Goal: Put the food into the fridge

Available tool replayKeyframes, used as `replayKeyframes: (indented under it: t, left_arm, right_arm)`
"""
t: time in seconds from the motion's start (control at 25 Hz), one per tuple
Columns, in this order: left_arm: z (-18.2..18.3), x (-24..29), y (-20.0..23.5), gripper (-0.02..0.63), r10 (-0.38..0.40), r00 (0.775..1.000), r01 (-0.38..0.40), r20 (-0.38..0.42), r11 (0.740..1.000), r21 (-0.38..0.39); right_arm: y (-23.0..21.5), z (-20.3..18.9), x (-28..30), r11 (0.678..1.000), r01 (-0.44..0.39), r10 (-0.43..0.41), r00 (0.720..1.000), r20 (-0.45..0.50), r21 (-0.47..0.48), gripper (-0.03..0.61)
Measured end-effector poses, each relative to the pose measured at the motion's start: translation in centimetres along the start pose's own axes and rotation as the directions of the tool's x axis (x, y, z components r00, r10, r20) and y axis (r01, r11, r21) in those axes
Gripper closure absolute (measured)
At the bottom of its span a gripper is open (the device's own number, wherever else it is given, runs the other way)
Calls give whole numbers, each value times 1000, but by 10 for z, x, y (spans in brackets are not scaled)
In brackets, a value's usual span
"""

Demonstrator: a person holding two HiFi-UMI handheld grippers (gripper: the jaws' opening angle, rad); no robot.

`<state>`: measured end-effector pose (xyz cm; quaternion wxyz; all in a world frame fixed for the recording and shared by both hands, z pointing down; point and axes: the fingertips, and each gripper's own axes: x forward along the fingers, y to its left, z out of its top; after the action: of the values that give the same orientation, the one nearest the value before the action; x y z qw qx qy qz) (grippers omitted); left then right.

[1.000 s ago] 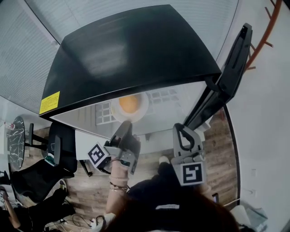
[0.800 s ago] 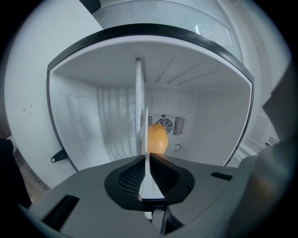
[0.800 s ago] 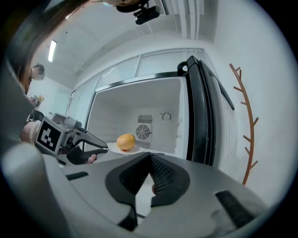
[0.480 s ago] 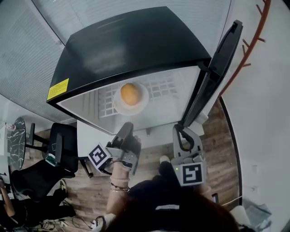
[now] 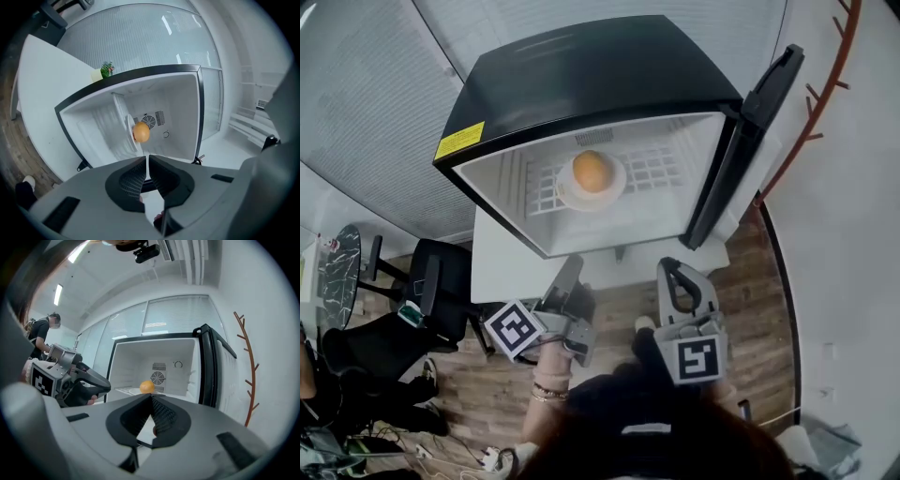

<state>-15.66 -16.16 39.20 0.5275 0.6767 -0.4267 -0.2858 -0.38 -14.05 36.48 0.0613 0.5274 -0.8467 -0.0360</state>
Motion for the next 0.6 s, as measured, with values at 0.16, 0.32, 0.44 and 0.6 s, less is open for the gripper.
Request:
replayKeyframes:
  t: [0.16,0.32,0.44,0.6]
  left_arm:
    - [-4,-26,-6,604,3,1000,-4,12,998,65]
    - [-10,-51,-16,604,-9,1000,7,16,992,122]
    - [-16,-70,-24,604,-9,1000,5,20,978,210]
    - [-21,-97,-29,620,22,998,-39,52,933,358]
  right_arm:
    - [20,4,-14,1000,-20,20,1000,3,-1,577]
    - [38,6,-30,1000,-29,29,1000,-2,4,577]
    - [51,5,-45,999,-36,36,999,-12,-8,577]
    - [67,3,-65,999,-37,36,999,-28,-12,577]
